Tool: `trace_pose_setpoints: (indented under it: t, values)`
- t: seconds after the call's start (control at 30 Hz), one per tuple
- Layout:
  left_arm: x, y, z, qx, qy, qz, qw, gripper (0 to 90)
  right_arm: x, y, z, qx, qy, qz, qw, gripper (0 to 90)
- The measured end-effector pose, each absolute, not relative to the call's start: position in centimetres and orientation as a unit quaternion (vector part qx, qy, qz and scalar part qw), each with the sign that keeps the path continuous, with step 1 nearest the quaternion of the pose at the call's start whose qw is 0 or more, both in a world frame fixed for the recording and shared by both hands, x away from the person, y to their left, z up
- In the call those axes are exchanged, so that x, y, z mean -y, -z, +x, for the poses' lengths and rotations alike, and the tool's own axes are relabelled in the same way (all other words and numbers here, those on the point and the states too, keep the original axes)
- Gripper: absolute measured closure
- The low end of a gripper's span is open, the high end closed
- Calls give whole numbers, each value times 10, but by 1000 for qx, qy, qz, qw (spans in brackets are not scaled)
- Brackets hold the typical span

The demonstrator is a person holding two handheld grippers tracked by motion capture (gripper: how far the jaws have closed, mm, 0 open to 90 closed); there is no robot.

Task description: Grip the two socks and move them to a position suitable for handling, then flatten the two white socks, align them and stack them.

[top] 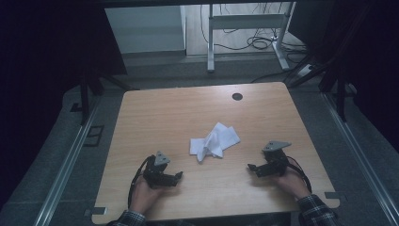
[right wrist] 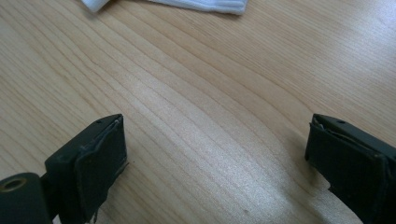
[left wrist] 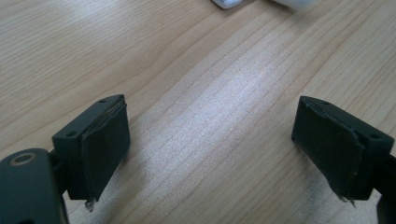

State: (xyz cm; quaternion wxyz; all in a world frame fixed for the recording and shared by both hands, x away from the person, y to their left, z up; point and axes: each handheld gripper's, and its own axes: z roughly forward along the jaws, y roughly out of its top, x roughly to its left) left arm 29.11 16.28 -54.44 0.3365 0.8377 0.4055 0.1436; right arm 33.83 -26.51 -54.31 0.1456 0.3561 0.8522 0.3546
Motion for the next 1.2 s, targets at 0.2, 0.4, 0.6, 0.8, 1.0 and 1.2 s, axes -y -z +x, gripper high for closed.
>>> trace_pose_setpoints:
  t: [0.2, 0.4, 0.6, 0.8, 1.0, 1.2]
  values:
    - [-163, 544, 291, -405, -144, 838, 337, 114, 265, 543, 338, -852, -355, 357, 146, 48]
    - [-163, 544, 291, -405, -143, 838, 336, 113, 265, 543, 338, -853, -352, 358, 145, 48]
    - [-163, 544, 291, -405, -143, 838, 337, 113, 264, 542, 338, -854, -350, 357, 142, 48]
    - [-163, 544, 292, -404, -143, 838, 337, 114, 264, 541, 338, -856, -347, 356, 141, 53]
    - [-163, 544, 292, -403, -143, 839, 337, 113, 261, 538, 339, -863, -334, 354, 135, 91]
    - [-163, 544, 292, -402, -143, 840, 336, 114, 258, 535, 340, -865, -326, 359, 132, 138]
